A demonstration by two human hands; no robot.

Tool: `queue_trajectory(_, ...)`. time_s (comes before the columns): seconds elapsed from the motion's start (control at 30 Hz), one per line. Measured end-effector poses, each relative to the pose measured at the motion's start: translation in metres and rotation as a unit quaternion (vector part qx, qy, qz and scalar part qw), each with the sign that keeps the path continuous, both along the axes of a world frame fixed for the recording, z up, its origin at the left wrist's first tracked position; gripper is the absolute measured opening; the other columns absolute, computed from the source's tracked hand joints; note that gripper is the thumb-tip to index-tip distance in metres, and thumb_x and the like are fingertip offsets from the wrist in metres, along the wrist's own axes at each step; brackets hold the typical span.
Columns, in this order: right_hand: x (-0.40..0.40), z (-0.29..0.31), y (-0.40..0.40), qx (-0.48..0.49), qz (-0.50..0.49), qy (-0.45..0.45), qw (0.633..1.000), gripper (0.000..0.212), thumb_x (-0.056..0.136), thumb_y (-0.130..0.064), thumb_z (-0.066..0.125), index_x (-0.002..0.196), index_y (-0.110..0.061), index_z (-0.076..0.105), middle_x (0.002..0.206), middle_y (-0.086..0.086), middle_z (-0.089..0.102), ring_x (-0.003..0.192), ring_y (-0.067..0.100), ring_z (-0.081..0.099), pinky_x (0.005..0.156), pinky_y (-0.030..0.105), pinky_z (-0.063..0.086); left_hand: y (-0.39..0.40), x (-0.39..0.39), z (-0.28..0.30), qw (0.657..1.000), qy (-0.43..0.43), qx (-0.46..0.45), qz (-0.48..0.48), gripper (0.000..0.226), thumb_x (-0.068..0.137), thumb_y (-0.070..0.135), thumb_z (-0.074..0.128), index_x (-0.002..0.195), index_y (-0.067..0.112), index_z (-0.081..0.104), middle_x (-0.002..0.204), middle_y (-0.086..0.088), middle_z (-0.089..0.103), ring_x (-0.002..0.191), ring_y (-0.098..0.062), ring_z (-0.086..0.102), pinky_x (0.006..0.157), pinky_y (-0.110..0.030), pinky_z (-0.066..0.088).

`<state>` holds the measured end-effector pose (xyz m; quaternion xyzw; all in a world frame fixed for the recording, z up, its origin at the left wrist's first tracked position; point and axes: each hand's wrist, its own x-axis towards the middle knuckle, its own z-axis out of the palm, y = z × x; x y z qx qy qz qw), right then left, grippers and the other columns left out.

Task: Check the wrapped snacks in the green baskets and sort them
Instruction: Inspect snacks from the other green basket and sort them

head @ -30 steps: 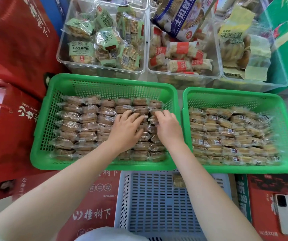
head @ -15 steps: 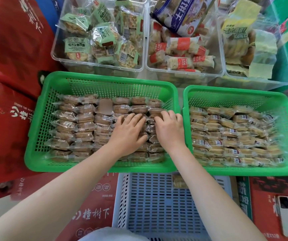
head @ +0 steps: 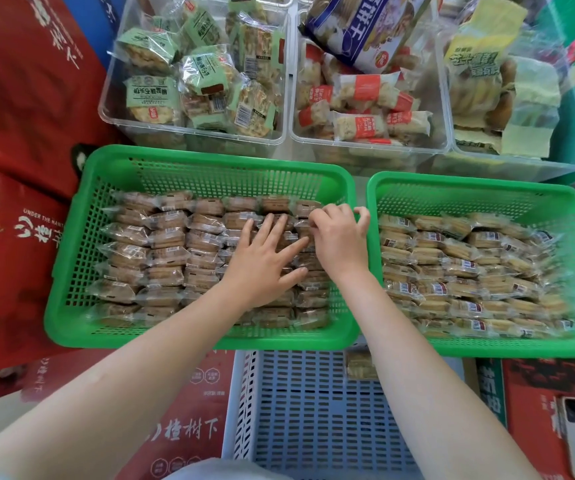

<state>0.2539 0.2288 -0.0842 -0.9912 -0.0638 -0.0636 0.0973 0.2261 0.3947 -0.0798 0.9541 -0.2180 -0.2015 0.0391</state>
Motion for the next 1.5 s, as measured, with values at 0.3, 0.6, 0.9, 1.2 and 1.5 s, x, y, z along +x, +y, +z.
queue_trajectory(0.3,-0.001,0.029,-0.001,0.120,0.020,-0.050,0.991,0.016,0.089,0.004,0.054,0.092,-0.010,0.060,0.082,0.003,0.063,0.080,0.029,0.058,0.077,0.035,0.036,0.003,0.001,0.000,1.000,0.011,0.013,-0.004,0.067,0.099,0.070,0.015,0.160,0.043,0.006,0.169,-0.008,-0.013,0.156,-0.026,-0.014,0.124,-0.054,-0.010)
queue_trajectory(0.6,-0.052,0.103,-0.013,0.323,-0.123,-0.014,0.938,0.006,0.098,-0.007,0.056,0.096,-0.012,0.055,0.086,-0.005,0.058,0.077,0.010,0.055,0.068,0.020,0.045,0.011,-0.022,0.050,0.851,0.011,-0.431,0.301,0.020,0.100,0.023,0.059,0.118,0.021,0.070,0.131,0.003,0.060,0.121,-0.007,0.054,0.102,-0.038,0.048)
queue_trajectory(0.9,-0.128,0.104,0.023,0.592,-0.267,0.229,0.726,0.016,0.105,-0.021,0.048,0.096,-0.015,0.060,0.092,0.003,0.067,0.089,0.022,0.061,0.081,0.040,0.049,0.022,-0.089,0.096,0.478,0.335,-0.655,0.480,0.045,0.086,0.035,0.065,0.123,0.009,0.067,0.107,-0.011,0.074,0.093,-0.028,0.073,0.065,-0.032,0.061)
queue_trajectory(1.2,-0.169,0.122,0.050,0.485,-0.130,0.128,0.855,0.036,0.106,-0.031,0.047,0.085,-0.005,0.060,0.075,0.005,0.059,0.067,0.006,0.051,0.063,0.021,0.042,0.057,-0.138,0.102,0.362,0.412,-0.702,0.455,0.039,0.091,0.038,0.057,0.122,0.018,0.069,0.114,-0.008,0.073,0.089,-0.013,0.070,0.054,-0.016,0.054)
queue_trajectory(1.5,-0.198,0.120,0.065,0.470,-0.173,0.076,0.862,0.031,0.106,-0.030,0.045,0.078,-0.017,0.051,0.065,-0.002,0.043,0.056,0.001,0.037,0.055,0.016,0.033,0.073,-0.164,0.112,0.471,0.334,-0.646,0.499,0.022,0.091,0.017,0.068,0.106,0.001,0.068,0.106,-0.019,0.076,0.090,-0.025,0.074,0.068,-0.029,0.062)
